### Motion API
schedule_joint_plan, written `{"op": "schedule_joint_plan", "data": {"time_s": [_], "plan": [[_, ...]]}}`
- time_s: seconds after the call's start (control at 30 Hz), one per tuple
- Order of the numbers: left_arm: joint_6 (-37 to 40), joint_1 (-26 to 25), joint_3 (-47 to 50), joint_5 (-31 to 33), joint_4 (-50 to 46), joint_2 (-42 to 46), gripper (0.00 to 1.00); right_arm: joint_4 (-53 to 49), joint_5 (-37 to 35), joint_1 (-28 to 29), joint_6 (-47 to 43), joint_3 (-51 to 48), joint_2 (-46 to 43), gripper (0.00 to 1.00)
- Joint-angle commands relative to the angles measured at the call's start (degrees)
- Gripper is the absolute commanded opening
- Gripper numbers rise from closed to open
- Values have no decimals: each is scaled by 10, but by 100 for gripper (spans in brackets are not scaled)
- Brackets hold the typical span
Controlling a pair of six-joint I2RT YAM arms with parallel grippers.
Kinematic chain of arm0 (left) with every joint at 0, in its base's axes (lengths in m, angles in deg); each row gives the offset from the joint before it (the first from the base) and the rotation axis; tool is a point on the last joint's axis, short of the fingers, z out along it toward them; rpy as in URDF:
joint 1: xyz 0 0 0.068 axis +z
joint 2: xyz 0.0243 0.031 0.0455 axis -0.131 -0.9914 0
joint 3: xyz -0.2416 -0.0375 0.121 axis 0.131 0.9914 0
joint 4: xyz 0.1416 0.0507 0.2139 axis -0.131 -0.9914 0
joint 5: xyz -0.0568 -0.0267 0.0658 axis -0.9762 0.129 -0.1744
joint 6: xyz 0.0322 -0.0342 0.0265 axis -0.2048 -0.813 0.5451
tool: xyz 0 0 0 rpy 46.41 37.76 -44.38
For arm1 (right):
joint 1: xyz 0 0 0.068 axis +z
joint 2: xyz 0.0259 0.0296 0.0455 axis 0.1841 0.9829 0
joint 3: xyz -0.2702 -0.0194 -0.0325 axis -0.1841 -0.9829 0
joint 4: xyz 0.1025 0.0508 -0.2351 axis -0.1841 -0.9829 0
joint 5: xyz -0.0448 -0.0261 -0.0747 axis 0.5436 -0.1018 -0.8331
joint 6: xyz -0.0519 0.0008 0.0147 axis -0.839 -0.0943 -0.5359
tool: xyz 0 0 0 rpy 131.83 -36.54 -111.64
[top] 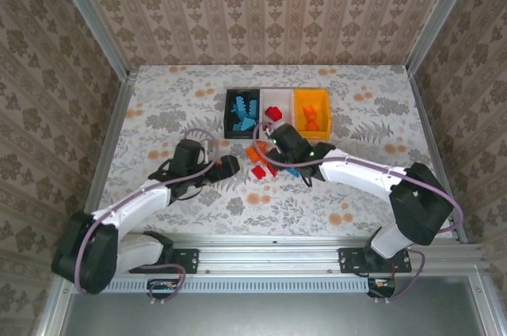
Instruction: Sort the legos into containers by color
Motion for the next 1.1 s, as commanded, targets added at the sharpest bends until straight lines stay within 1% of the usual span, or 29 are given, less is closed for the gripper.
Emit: {"op": "schedule_joint_plan", "data": {"time_s": [0.0, 0.13, 0.33, 0.4, 0.43, 0.5, 0.57, 0.67, 0.8, 0.87, 1.0, 1.07], "plan": [[3, -27, -40, 3, 63, -31, 100, -13, 2, -8, 34, -49, -13, 70], [3, -37, -67, 3, 60, -58, 100, 7, 8, -26, 43, -72, 23, 70], [11, -38, -67, 14, 33, -50, 100, 23, -4, -34, 49, -61, 81, 62], [14, -38, -62, 21, 25, -41, 100, 23, -3, -39, 50, -54, 91, 54], [17, -37, -61, 25, 20, -37, 100, 23, -3, -39, 50, -53, 93, 48], [21, -36, -60, 31, 11, -30, 100, 22, -2, -39, 51, -53, 85, 39], [25, -33, -59, 34, 7, -25, 100, 13, 0, -37, 52, -55, 66, 35], [22, -26, -58, 36, 0, -22, 100, -24, -13, -18, 51, -47, 15, 31], [28, -22, -65, 38, -7, -24, 100, -67, -22, 13, 50, -29, -60, 31], [32, -17, -68, 41, -13, -23, 100, -77, -18, 21, 49, -10, -81, 31], [30, 13, -63, 50, -33, -12, 100, -59, 10, 24, 42, 42, -72, 31], [18, 51, -51, 56, -44, -3, 100, -48, 15, 25, 35, 87, -30, 31]]}}
